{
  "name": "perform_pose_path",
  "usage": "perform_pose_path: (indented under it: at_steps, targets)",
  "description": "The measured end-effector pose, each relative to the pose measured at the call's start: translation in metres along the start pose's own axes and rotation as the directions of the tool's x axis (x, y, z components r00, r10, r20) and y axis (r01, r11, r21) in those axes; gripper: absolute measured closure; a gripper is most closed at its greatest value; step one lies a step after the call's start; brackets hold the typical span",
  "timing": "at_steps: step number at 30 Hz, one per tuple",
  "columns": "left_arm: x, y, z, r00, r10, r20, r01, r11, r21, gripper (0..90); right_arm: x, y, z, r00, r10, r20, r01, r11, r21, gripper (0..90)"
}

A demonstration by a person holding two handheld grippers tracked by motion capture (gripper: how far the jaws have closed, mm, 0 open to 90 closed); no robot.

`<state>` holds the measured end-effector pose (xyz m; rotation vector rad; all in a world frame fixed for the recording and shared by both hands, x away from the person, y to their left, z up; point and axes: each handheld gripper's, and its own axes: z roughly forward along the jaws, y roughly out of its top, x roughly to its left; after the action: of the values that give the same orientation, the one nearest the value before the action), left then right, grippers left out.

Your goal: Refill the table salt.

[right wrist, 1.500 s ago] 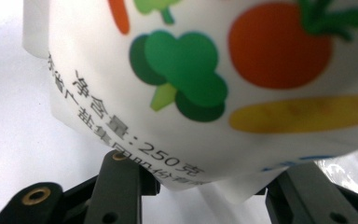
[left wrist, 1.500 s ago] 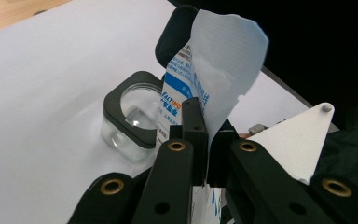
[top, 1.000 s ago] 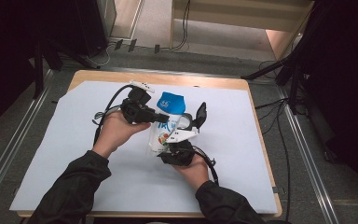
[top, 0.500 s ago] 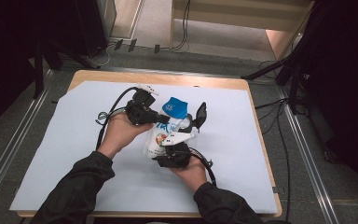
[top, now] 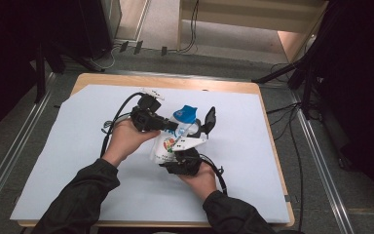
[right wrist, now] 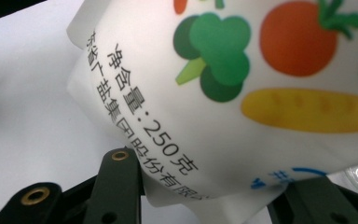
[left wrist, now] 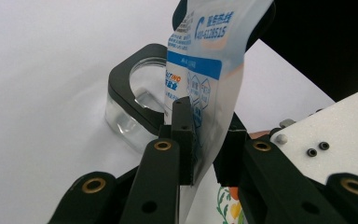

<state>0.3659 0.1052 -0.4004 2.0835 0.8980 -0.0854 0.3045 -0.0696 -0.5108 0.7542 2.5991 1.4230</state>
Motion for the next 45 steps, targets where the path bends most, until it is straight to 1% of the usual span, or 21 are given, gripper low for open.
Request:
perform_pose_path:
  at_steps: [4,5,8,11,13,15,17,20,22,25,26,28,30,32,33,37,40,41,42,43,45]
  targets:
    - [0.0022,0.0,-0.0029,1.0,-0.007,0.004,0.007,1.0,0.001,81.1,0.0003,0.0003,-0.001,1.0,0.0,-0.007,0.0,1.0,-0.002,60.4]
    - [0.0029,0.0,-0.0033,0.9998,-0.018,0.009,0.018,0.9998,-0.003,80.1,0.0003,0.0004,-0.0014,1.0,0.002,-0.007,-0.002,1.0,-0.002,60.5]
    - [0.0036,-0.0007,-0.0026,0.9998,-0.015,0.011,0.015,0.9999,-0.002,79.4,-0.0001,0.0004,-0.0019,1.0,-0.002,-0.003,0.002,1.0,-0.009,60.8]
    - [0.0033,-0.0012,-0.0005,0.9998,-0.014,0.013,0.013,0.9997,0.019,79.2,-0.0003,0.0004,-0.0023,1.0,-0.005,0.0,0.005,1.0,-0.009,61.1]
    - [0.0025,-0.0018,0.0002,0.9999,-0.012,0.008,0.012,0.9997,0.023,78.8,-0.0003,0.0003,-0.0027,1.0,-0.005,0.0,0.005,1.0,-0.007,61.2]
    - [0.0031,-0.0019,0.0,0.9998,-0.015,0.016,0.014,0.9995,0.028,78.8,-0.0002,0.0,-0.0025,1.0,-0.01,-0.002,0.01,1.0,-0.004,61.2]
    - [0.003,-0.0021,-0.0012,0.9998,-0.014,0.012,0.014,0.9993,0.034,80.6,0.0004,-0.0002,-0.0022,0.9999,-0.008,-0.008,0.008,1.0,-0.007,61.2]
    - [0.0033,-0.0019,-0.0023,0.9997,-0.021,0.011,0.021,0.9994,0.026,85.3,0.0011,0.0,-0.0027,0.9999,-0.012,-0.012,0.012,1.0,-0.012,61.3]
    - [0.0031,-0.001,-0.0021,0.9996,-0.024,0.011,0.024,0.9995,0.018,89.4,0.0012,0.0002,-0.0029,0.9998,-0.008,-0.019,0.007,1.0,-0.017,61.4]
    - [0.0037,0.0008,-0.0006,0.9993,-0.037,0.006,0.037,0.9991,0.02,90.0,0.0008,0.0005,-0.0026,0.9993,0.01,-0.037,-0.01,1.0,-0.024,61.4]
    - [0.0029,0.0009,0.0003,0.9992,-0.04,0.005,0.04,0.9991,0.012,90.0,0.0007,0.0006,-0.0026,0.9992,0.013,-0.039,-0.014,1.0,-0.024,61.5]
    - [0.0026,0.0023,0.0009,0.9995,-0.032,-0.002,0.032,0.9993,0.017,89.9,-0.0001,0.0008,-0.0028,0.9986,0.02,-0.049,-0.021,0.999,-0.026,61.6]
    - [0.0023,0.0041,0.0031,0.9993,-0.037,-0.002,0.037,0.9992,0.015,89.1,-0.0007,0.0008,-0.003,0.9979,0.031,-0.057,-0.033,0.999,-0.03,61.6]
    - [0.0019,0.005,0.005,0.9992,-0.04,0.008,0.04,0.9991,0.015,85.9,-0.0028,0.0008,-0.0035,0.9959,0.055,-0.073,-0.057,0.998,-0.035,61.7]
    - [0.0015,0.0051,0.0052,0.9993,-0.037,0.005,0.037,0.9992,0.014,84.6,-0.0035,0.0009,-0.0038,0.995,0.062,-0.078,-0.065,0.997,-0.038,61.7]
    - [0.0029,0.0045,0.0042,0.9993,-0.036,0.006,0.036,0.9992,0.018,82.6,-0.0049,0.0012,-0.0044,0.9922,0.078,-0.097,-0.082,0.996,-0.041,61.7]
    - [0.0041,0.0043,0.0034,0.999,-0.042,0.016,0.042,0.9989,0.022,82.6,-0.0056,0.0021,-0.0053,0.9919,0.079,-0.1,-0.083,0.996,-0.04,61.7]
    - [0.004,0.0043,0.0031,0.9991,-0.041,0.009,0.041,0.9988,0.026,83.4,-0.0057,0.0023,-0.0055,0.9909,0.083,-0.106,-0.088,0.995,-0.041,61.7]
    - [0.0039,0.0043,0.0031,0.9991,-0.042,0.004,0.042,0.9987,0.029,86.5,-0.0056,0.0024,-0.0054,0.991,0.081,-0.107,-0.085,0.996,-0.04,61.7]
    - [0.0041,0.0043,0.0036,0.9989,-0.046,0.012,0.046,0.9985,0.03,89.2,-0.0047,0.0027,-0.0051,0.9915,0.077,-0.105,-0.081,0.996,-0.039,61.7]
    - [0.0032,0.0047,0.0042,0.9987,-0.051,-0.001,0.051,0.998,0.038,90.0,-0.0032,0.0034,-0.0041,0.9936,0.061,-0.095,-0.064,0.998,-0.029,61.7]
